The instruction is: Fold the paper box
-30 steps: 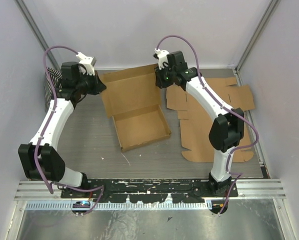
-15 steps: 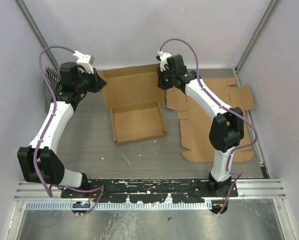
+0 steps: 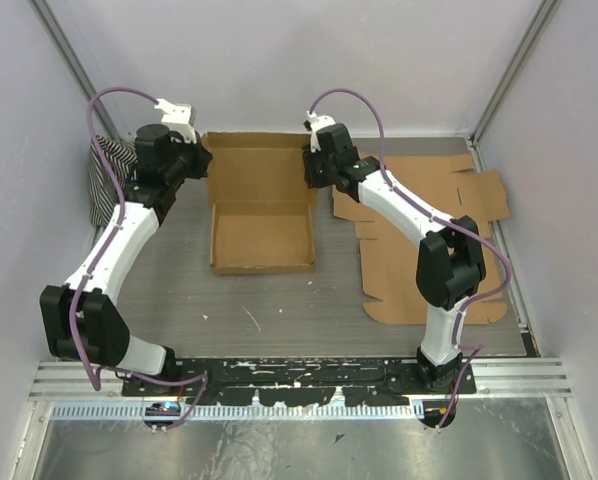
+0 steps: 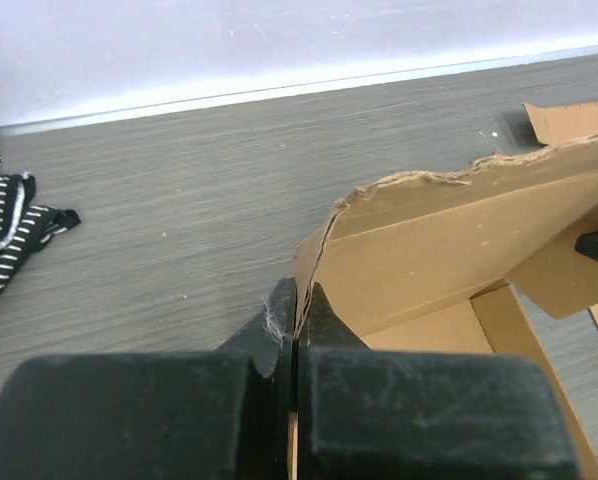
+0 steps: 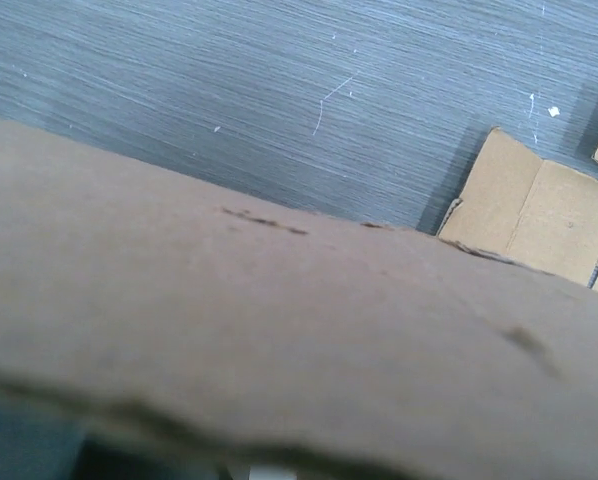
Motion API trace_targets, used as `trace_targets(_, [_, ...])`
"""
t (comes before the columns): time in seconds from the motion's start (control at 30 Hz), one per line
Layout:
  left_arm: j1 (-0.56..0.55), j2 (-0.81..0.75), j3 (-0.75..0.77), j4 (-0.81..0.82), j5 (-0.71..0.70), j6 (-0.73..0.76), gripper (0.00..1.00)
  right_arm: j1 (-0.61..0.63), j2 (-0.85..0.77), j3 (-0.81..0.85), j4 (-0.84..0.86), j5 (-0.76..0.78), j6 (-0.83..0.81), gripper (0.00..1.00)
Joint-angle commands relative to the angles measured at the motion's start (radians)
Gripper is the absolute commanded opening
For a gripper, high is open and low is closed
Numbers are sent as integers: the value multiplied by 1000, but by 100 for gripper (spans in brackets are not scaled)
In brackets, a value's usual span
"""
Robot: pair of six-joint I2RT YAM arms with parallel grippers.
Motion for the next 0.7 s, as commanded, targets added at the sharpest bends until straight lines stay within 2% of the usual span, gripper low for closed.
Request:
trace_targets(0.0, [-12, -50, -79, 162, -28, 59, 0, 12, -95, -5, 48, 60, -7, 36])
trace_targets(0.17, [-14, -102, -186, 282, -23, 85, 0, 2, -106, -3, 47, 55, -18, 36])
trace_targets(0.37, [-32, -149, -303, 417, -45, 34, 0, 2, -110, -38, 98, 14, 38, 13])
trace_targets(0.5, [-41, -155, -311, 410, -80, -43, 0, 14, -126, -96, 173, 33, 107, 7])
trace_targets(0.67, [-45, -150, -262, 314, -106, -183, 0, 56, -148, -150, 237, 131, 154, 2])
